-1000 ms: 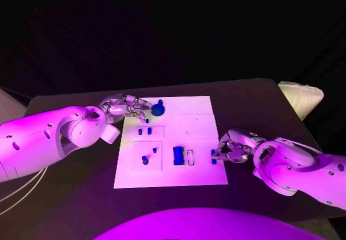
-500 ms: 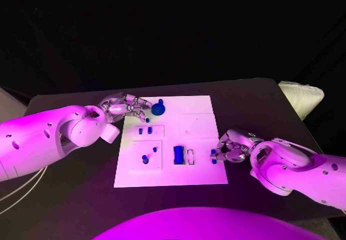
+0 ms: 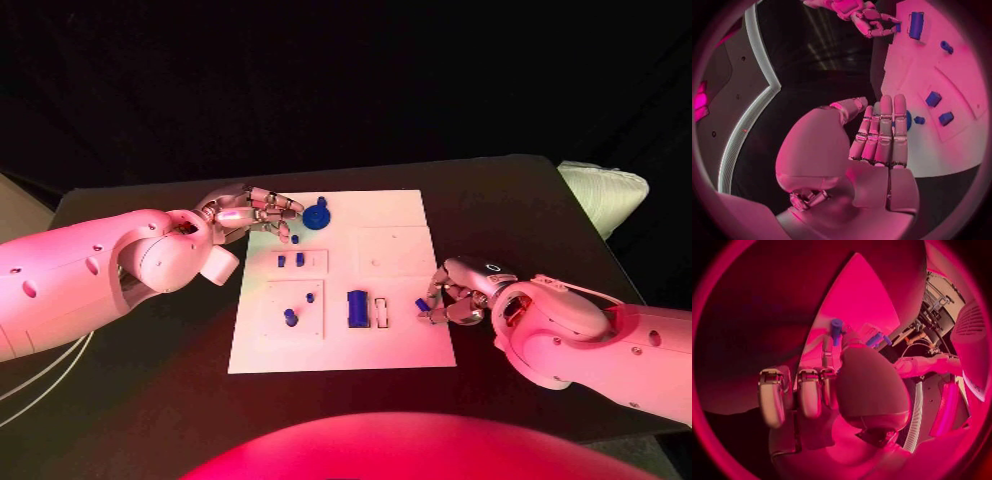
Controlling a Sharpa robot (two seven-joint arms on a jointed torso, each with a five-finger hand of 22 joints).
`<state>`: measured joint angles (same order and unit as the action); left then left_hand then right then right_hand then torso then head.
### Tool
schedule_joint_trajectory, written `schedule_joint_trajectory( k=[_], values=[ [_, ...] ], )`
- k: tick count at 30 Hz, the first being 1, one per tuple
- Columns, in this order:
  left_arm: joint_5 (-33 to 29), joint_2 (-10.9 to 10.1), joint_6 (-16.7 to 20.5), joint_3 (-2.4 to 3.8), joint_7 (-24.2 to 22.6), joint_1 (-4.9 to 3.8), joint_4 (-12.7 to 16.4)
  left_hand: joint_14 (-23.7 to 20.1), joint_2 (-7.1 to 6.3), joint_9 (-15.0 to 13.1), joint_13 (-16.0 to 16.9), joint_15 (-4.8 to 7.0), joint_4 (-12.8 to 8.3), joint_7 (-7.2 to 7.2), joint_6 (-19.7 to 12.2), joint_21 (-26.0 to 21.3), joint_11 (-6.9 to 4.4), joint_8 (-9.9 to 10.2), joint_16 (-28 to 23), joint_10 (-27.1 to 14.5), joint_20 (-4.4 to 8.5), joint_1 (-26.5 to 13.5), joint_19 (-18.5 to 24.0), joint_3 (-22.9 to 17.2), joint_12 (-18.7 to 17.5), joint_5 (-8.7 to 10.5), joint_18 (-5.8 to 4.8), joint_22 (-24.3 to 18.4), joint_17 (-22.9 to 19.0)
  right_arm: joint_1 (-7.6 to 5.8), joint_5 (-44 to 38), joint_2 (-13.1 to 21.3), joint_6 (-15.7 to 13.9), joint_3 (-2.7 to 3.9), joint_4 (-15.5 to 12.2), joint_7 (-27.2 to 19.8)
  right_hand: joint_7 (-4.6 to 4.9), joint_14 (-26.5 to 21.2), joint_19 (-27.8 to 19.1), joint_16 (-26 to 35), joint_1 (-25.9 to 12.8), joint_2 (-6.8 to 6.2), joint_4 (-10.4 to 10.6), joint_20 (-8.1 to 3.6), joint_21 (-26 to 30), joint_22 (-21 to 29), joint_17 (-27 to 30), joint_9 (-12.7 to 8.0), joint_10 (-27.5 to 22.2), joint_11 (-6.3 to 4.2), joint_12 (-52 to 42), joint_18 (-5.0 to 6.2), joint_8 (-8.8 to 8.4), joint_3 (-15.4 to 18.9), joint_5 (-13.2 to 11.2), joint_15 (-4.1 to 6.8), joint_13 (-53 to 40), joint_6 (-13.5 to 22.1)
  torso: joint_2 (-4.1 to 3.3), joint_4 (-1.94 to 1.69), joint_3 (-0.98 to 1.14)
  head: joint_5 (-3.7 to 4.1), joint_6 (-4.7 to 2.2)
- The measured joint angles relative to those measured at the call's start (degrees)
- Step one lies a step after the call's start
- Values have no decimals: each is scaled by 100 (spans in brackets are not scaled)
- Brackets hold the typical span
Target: Assemble the parts on the task board
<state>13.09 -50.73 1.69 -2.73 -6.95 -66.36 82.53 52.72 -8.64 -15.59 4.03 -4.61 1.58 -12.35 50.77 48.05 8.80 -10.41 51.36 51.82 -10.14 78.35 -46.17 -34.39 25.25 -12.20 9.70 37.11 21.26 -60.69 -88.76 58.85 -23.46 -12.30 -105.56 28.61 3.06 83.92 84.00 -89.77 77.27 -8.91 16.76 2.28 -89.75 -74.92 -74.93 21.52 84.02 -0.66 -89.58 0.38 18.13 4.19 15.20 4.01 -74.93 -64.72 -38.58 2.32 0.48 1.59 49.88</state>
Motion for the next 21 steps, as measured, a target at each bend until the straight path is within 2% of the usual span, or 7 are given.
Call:
schedule_joint_trajectory(
  k=[4, 6, 8, 11, 15, 17, 21],
  values=[
    [0, -4, 0, 0, 0, 0, 2, 0, 0, 0, 0, 0, 0, 0, 0, 0, 0, 0, 0, 0, 0, 0, 0, 0, 0, 0, 0, 0, 0, 7, -197, -29, 45, 2, 13, 24, -4, 0, 0, 0, 223, -2, -2, -43, 0, 0, 0, 245, 0, 0, 0, 0, 7, -1, -3, 0, 0, -4, 0, -2, -1, -1, 1],
    [0, -4, 0, 0, 1, 0, 3, 0, 0, 0, 0, 0, 0, 0, 0, 0, 0, 0, 0, 0, 0, 0, 0, 0, 0, 0, 0, 0, 0, 10, -260, -37, 58, 2, 14, 30, -5, 13, 0, 0, 336, 11, -13, -43, 0, 0, 0, 246, 0, 0, 0, 0, 7, -71, 25, 13, 0, -5, 1, -3, -1, -1, -3],
    [0, -5, 0, 0, 1, 0, 5, 0, 0, 0, 0, 0, 0, 0, 0, 0, 0, 0, 0, 0, 0, 0, 0, 0, 0, 0, 0, 0, 0, 11, -320, -44, 66, 2, 12, 32, -5, 21, 0, 0, 393, 13, 6, -43, 0, 0, 0, 245, 0, 0, 0, 0, 1, -211, 284, 21, 1, -5, 1, -3, -1, -1, -4],
    [0, -8, 0, 0, 1, 0, 7, 0, 0, 0, 0, 0, 0, 0, 0, 0, 0, 0, 0, 0, 0, 0, 0, 0, 0, 0, 0, 0, 0, 16, -376, -56, 69, 2, -4, 31, 8, 21, 1, 0, 420, 33, 4, -43, 0, 0, 1, 245, 0, 0, 0, 0, -72, -456, 922, 21, 1, 8, 1, -4, -1, 3, -14],
    [0, -10, 0, 0, 1, 0, 10, 0, 0, 0, 0, 0, 4, 0, 0, 8, 2, 0, 0, -2, 0, 0, 0, -4, 6, 0, 0, 0, 0, 19, -400, -64, 55, 0, -16, 24, -7, 18, 1, 0, 420, 33, 71, -43, 0, 1, 1, 243, -16, -17, 0, 1, -105, -710, 1537, 24, 1, -5, 2, -4, -1, 3, -22],
    [0, -12, 0, 0, 1, 0, 11, 0, 0, 0, 0, 0, 18, 0, 0, 26, 22, 0, 0, -21, 0, 0, 0, -17, 22, 0, 0, 6, 0, 21, -400, -65, 34, -1, -18, 23, -5, 0, 0, 0, 417, 30, 100, -43, 1, 1, 1, 242, 1, -39, 0, 1, -112, -849, 1763, 42, 1, -2, 3, -5, 0, 3, -24],
    [0, -16, 0, 0, 1, 0, 14, 0, 0, 0, 0, 0, 17, 0, 0, 26, 22, 0, 0, -21, 0, 0, 0, -17, 22, 0, 0, 6, 0, 30, -346, -52, -42, -10, -31, 23, -11, 0, 1, 0, 339, -47, 130, -43, 1, 1, 1, 233, 1, -39, 0, 0, -74, -1040, 1955, 41, 1, -8, 3, -6, -3, -3, -32]
  ],
)
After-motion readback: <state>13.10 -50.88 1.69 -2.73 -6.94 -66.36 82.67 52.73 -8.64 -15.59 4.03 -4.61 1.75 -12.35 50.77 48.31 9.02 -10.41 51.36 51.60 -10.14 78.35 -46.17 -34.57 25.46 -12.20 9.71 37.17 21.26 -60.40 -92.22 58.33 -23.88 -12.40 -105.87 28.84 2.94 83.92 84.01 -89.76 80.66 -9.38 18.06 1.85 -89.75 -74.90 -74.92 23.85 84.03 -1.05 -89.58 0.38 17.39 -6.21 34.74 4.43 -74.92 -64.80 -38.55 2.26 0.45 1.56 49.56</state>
